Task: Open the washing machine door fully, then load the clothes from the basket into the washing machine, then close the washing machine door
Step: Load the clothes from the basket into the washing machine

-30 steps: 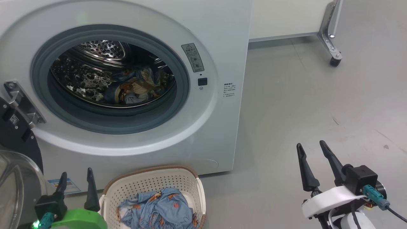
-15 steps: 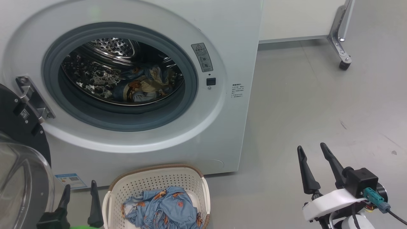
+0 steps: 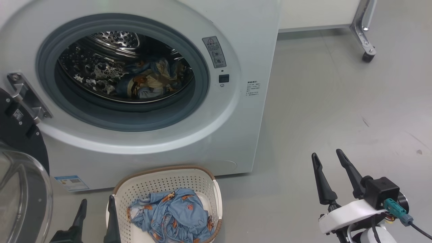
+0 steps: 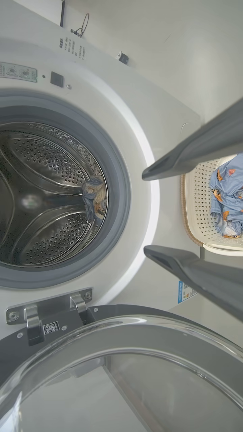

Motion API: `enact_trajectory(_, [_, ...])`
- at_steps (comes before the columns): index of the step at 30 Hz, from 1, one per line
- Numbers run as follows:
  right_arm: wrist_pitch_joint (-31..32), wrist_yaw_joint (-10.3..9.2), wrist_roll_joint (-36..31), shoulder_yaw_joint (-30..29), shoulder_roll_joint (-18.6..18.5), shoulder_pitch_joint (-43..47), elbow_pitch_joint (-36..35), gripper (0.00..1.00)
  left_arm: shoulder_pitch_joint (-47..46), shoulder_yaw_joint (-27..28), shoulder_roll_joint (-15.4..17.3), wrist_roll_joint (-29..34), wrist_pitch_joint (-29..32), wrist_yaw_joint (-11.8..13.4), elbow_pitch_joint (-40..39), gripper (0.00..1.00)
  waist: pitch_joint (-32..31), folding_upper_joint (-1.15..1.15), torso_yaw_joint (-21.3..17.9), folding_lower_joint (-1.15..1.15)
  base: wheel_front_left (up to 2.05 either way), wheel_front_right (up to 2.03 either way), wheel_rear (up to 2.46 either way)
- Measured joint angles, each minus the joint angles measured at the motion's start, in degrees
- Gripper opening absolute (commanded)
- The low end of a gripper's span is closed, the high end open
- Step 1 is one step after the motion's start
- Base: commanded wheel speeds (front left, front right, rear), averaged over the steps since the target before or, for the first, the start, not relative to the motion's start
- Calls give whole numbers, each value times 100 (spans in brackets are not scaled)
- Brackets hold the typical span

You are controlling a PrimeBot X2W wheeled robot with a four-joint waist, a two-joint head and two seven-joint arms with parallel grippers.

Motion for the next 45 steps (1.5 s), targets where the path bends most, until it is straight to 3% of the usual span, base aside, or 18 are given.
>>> enact_trajectory(6, [-1, 0, 0, 60, 10, -39, -101, 100, -27, -261, 3, -438, 343, -56, 55, 100, 412, 0, -46, 0, 0, 0, 0])
enact_trajectory(19, [-1, 0, -18, 153, 31, -425, -207, 100, -612, -436, 69, -459, 1234, -208, 511, 100, 1390, 0, -265, 0, 0, 0, 0])
enact_trajectory(31, [-1, 0, -35, 253, 75, -962, -327, 100, -1675, -405, 116, -572, 2038, -252, 1140, 100, 2354, 0, -542, 1, 0, 0, 0])
enact_trajectory(45, [-1, 0, -94, 194, 88, -1544, -516, 100, -2828, -158, 476, -619, 2593, -245, 1802, 100, 3507, 0, -821, 1, 0, 0, 0])
